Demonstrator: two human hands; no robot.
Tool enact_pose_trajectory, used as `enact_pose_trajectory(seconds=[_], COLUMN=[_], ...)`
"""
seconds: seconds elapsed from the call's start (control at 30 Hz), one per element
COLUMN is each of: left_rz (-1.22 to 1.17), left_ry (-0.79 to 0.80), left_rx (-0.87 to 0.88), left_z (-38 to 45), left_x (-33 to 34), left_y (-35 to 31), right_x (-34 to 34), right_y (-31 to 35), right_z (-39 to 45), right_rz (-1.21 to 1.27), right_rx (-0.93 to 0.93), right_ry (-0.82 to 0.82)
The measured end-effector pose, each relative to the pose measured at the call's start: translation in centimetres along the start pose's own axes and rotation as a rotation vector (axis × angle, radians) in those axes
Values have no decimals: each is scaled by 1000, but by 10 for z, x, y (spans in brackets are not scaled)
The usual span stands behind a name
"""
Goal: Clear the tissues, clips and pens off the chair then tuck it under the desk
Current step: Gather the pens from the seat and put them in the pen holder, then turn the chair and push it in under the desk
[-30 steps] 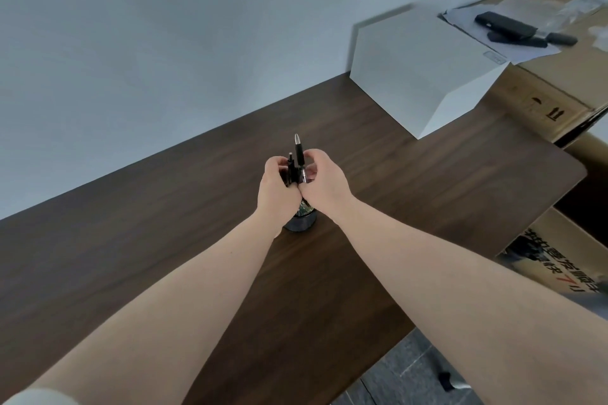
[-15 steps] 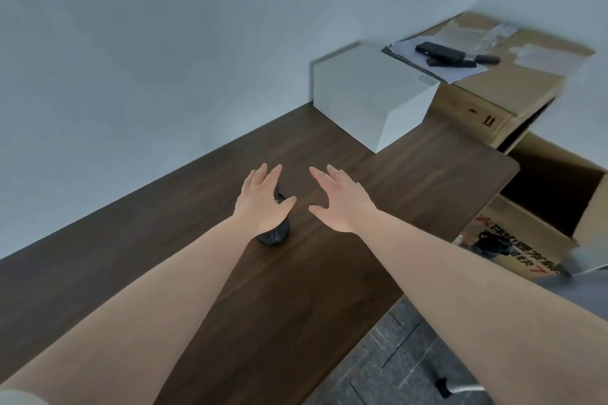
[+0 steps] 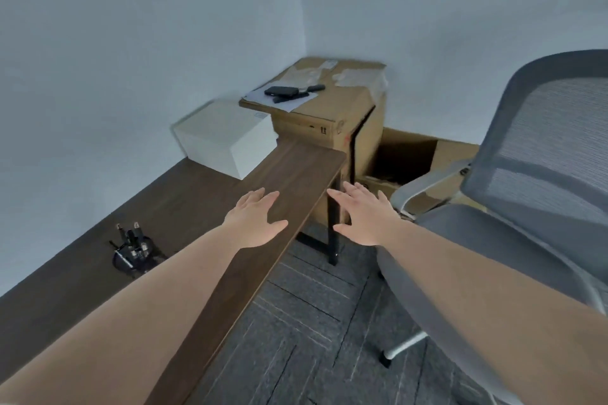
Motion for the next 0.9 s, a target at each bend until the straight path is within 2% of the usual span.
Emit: enact_pose_trajectory(seconds=[0.27, 0.43, 0.57, 0.77, 0.9], left_rz=[62, 90, 93, 15, -63], left_ry=[102, 111, 91, 87, -81], left_rx=[369, 609, 733, 803, 851], left_z=[-35, -72, -87, -85, -72], left_x=[69, 105, 126, 156, 140], left_y=[-300, -469, -577, -706, -786], right_x=[-66, -89, -104, -116, -138], right_y=[-250, -379, -450, -539, -604], right_z=[-202, -321, -391, -452, -466], right_rz=[12, 28, 60, 96, 85], right_rx=[346, 599, 725, 854, 889], right_ry=[-70, -101, -136, -149, -135])
Point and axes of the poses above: each hand's wrist, its own z-axis towards the middle knuckle, its own x-axis out of the palm, y = z × x, the point moved 10 cm from there along z, towards the middle knuckle, and after that the axes turned 8 degrees about -y, right-handed, at the moved point
